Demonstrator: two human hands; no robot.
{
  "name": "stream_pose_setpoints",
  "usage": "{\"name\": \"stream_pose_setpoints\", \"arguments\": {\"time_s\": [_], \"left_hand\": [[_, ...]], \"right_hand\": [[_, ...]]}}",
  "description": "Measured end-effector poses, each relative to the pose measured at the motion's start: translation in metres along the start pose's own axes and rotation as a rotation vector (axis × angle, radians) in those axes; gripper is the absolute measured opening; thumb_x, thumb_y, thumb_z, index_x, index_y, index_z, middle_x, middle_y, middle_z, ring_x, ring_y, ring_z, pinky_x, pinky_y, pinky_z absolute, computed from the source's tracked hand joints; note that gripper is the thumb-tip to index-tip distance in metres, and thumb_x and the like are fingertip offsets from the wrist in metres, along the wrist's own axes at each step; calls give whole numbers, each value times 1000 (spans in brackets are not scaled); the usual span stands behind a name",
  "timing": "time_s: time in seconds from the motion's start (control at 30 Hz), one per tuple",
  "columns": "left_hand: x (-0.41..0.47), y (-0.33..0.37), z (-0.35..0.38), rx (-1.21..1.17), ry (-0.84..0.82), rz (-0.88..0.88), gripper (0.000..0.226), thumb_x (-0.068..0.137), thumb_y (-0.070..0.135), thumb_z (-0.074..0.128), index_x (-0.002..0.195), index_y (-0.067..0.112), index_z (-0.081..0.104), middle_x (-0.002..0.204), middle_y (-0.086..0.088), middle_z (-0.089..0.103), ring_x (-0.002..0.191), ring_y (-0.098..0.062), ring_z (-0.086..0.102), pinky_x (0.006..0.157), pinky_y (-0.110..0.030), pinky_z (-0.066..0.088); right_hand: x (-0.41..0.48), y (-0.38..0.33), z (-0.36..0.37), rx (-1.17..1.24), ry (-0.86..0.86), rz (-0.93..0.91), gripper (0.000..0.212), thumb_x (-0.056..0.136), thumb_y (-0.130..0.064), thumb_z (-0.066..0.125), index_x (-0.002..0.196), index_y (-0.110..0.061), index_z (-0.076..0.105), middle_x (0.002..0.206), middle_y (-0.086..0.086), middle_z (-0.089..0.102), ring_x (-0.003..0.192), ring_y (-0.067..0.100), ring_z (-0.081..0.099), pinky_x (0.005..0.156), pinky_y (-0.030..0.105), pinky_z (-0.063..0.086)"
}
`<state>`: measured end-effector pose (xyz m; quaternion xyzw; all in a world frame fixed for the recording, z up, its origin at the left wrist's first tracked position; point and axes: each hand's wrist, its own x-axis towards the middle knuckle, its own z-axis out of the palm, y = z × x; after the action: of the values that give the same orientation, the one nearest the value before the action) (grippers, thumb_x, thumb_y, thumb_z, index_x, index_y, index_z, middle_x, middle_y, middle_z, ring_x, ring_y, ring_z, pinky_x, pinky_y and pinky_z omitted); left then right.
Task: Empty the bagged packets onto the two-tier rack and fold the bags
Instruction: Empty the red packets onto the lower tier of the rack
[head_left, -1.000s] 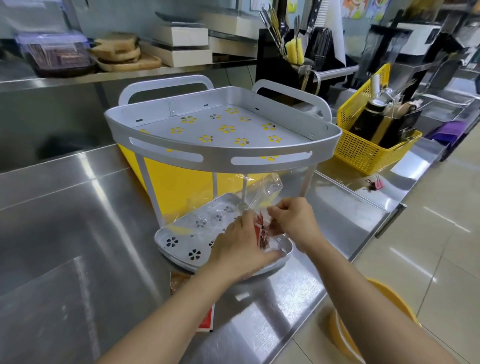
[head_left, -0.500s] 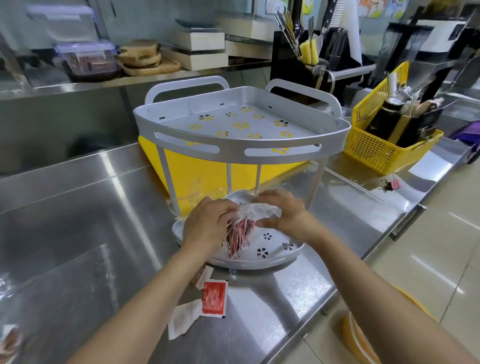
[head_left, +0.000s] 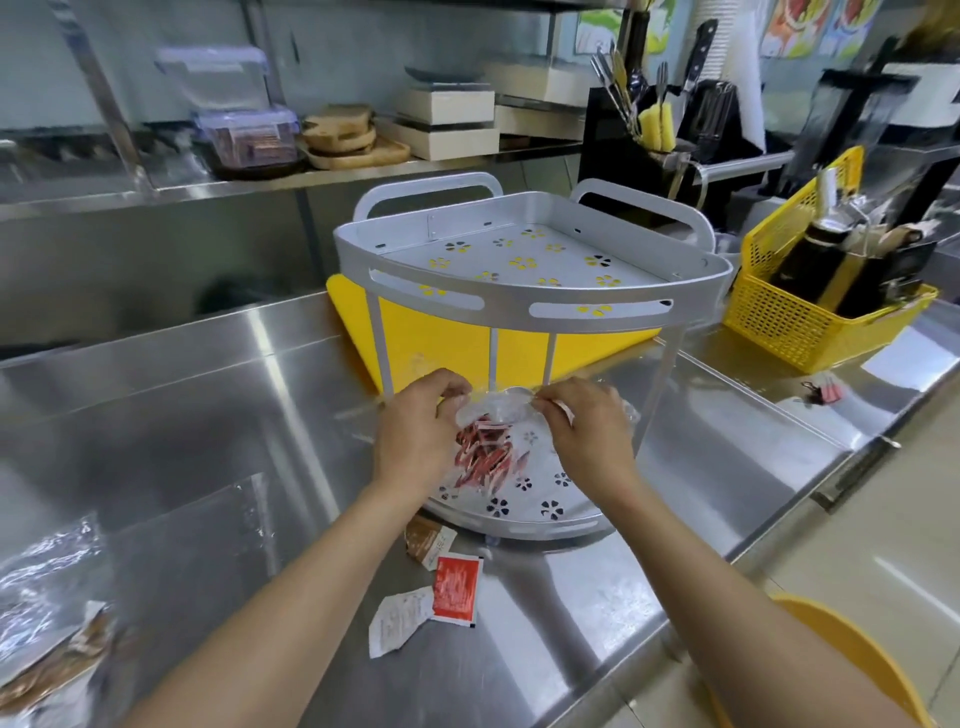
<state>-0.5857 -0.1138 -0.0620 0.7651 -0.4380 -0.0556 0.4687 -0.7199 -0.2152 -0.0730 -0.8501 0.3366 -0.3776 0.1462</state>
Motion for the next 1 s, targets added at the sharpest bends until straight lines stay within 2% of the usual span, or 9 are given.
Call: {"name": "stream_pose_setpoints", "arguments": {"time_s": [0.07, 0.23, 0.3, 0.4, 0.5, 0.67, 0.73, 0.9, 1.0], "left_hand": [[0, 0, 0, -6, 0, -10, 18, 88, 4, 50, 88, 17, 63, 89, -1, 65, 82, -28, 65, 66, -34, 49], [-8, 1, 9, -141, -102, 67, 17, 87, 5, 52, 90, 17, 64, 84, 4, 62, 77, -15, 61, 74, -40, 52], [-12, 2, 12, -172, -124, 142, 20, 83, 17, 63, 102, 23, 60, 91, 14, 60, 68, -4, 54, 66, -34, 48], [-11, -7, 12, -19, -189, -24, 65, 67, 41, 76, 122, 26, 45, 110, 11, 49, 82, -13, 51, 76, -36, 47], [-17, -19, 12, 205, -319, -103, 39, 77, 41, 67, 113, 29, 57, 119, 4, 55, 104, -18, 55, 88, -37, 45], [-21, -1, 17, -24, 136, 12, 19, 88, 9, 54, 92, 14, 73, 100, -4, 71, 88, -19, 61, 70, -24, 41], [-15, 6, 16, -59, 97, 21, 18, 87, 8, 55, 90, 12, 72, 94, -3, 71, 80, -19, 61, 64, -20, 41], [-4, 9, 14, -134, 52, -9, 16, 88, 13, 54, 85, 17, 70, 84, 8, 66, 68, -8, 56, 58, -9, 38], [-3, 13, 16, -260, 39, 6, 14, 87, 14, 57, 82, 20, 69, 80, 11, 64, 66, 2, 54, 60, -10, 41]], "right_hand": [[-2, 0, 2, 0, -2, 6, 12, 87, -13, 59, 89, -8, 70, 90, 11, 72, 87, 32, 61, 82, 41, 40], [-2, -3, 2, -64, -431, 40, 44, 82, -33, 64, 124, -27, 54, 117, 2, 65, 103, 24, 60, 90, 39, 39], [-3, -6, 2, -128, -343, -66, 21, 87, -25, 57, 104, -19, 68, 102, 7, 71, 93, 30, 62, 76, 34, 35], [-6, -8, 0, -55, -200, -53, 18, 89, -16, 54, 89, -11, 72, 90, 9, 72, 85, 31, 61, 74, 35, 38], [-8, -4, -4, 13, -117, -55, 14, 86, -12, 60, 85, -7, 73, 83, 13, 72, 81, 34, 62, 72, 39, 42], [-9, -7, -14, 26, 119, -164, 6, 75, -2, 68, 73, -5, 73, 68, 12, 72, 68, 21, 59, 64, 33, 39], [-7, -8, -17, 11, 188, -191, 6, 74, -4, 67, 72, -4, 72, 67, 12, 72, 64, 25, 62, 63, 32, 43], [-11, -11, -27, 23, 184, -272, 8, 74, 0, 64, 77, 3, 70, 69, 17, 71, 64, 33, 67, 62, 44, 54], [-5, -13, -31, 22, 8, -137, 25, 79, -19, 65, 97, -2, 68, 93, 17, 72, 86, 34, 65, 78, 45, 50]]}}
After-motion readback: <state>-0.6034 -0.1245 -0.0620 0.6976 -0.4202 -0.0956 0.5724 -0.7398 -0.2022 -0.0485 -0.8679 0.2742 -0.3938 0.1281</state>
